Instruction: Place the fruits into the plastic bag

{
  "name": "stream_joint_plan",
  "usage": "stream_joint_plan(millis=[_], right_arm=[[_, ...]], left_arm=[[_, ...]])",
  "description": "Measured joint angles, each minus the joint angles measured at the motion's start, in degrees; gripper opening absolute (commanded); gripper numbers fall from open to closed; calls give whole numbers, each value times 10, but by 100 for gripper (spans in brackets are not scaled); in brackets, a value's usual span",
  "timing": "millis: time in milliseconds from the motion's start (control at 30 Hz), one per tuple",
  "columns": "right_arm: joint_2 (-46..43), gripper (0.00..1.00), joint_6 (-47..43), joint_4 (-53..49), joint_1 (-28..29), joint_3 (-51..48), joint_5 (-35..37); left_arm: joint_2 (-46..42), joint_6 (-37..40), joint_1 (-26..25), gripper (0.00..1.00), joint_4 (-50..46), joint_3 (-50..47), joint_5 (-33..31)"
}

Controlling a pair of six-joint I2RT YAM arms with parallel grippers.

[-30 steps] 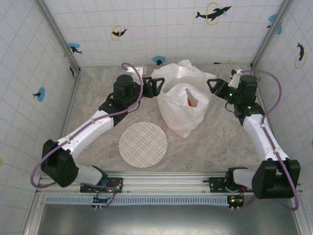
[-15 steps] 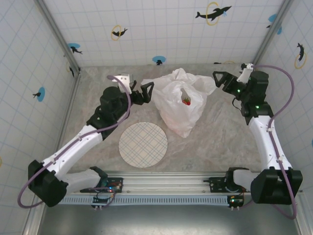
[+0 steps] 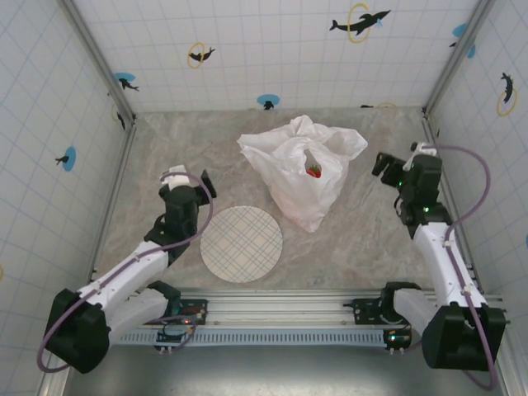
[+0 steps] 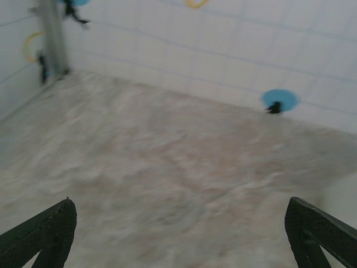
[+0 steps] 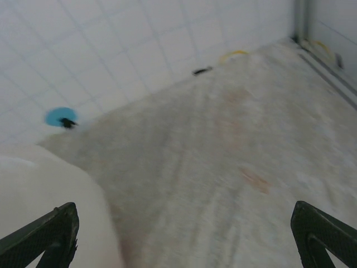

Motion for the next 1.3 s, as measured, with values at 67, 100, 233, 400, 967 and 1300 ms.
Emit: stream_joint_plan(millis=[67, 100, 233, 400, 967, 1300], right_arm=[[-1, 100, -14, 33, 11, -67, 50], [0, 100, -21, 50, 20, -100, 75], [23, 100, -49, 132, 61, -204, 151], [106, 100, -73, 259, 84, -280, 193], [304, 100, -136, 676, 40, -378, 158], [303, 100, -136, 733, 38, -382, 136]], left_arm=[[15, 7, 38, 98, 26, -37, -24], [27, 12, 61, 98, 43, -54, -35], [84, 42, 130, 98, 115, -102, -46], [141, 90, 162, 97, 205, -158, -30], [292, 155, 242, 98, 531, -245, 152], [308, 155, 257, 98, 561, -246, 211]])
